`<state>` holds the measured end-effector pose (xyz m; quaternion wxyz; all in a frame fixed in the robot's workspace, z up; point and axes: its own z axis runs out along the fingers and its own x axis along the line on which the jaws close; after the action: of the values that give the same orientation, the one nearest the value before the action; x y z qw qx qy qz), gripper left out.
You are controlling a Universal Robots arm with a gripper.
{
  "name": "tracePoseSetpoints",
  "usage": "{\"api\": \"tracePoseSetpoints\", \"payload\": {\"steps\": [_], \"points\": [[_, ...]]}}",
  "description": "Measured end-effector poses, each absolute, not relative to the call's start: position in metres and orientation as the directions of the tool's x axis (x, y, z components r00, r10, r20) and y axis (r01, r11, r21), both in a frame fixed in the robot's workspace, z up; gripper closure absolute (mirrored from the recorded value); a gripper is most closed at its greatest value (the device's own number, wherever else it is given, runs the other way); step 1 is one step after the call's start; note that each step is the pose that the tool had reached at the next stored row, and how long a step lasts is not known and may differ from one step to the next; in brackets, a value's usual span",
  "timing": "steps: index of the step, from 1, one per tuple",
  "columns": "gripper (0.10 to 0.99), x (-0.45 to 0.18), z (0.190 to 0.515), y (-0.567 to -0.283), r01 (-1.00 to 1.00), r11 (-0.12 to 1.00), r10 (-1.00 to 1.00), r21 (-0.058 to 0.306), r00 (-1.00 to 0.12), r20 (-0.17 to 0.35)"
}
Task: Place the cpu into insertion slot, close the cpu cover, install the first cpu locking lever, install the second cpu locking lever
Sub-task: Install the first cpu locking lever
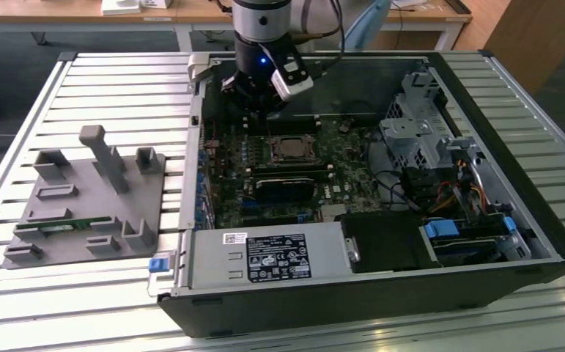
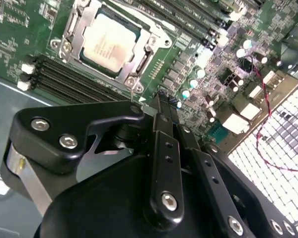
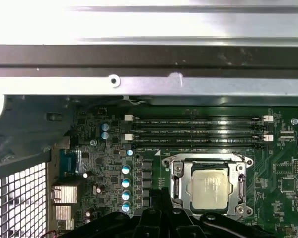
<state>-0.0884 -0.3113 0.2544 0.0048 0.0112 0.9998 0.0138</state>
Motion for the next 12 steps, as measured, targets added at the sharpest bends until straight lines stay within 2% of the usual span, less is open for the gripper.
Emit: {"api": "tracePoseSetpoints", "payload": {"steps": [6, 12], "points": [[0.98, -0.09, 0.254, -0.3036, 0.011, 0.999, 0.012, 0.031, -1.0, -0.009], [0.98, -0.092, 0.2531, -0.3018, 0.003, 0.998, 0.003, 0.062, -1.0, -0.009]]}}
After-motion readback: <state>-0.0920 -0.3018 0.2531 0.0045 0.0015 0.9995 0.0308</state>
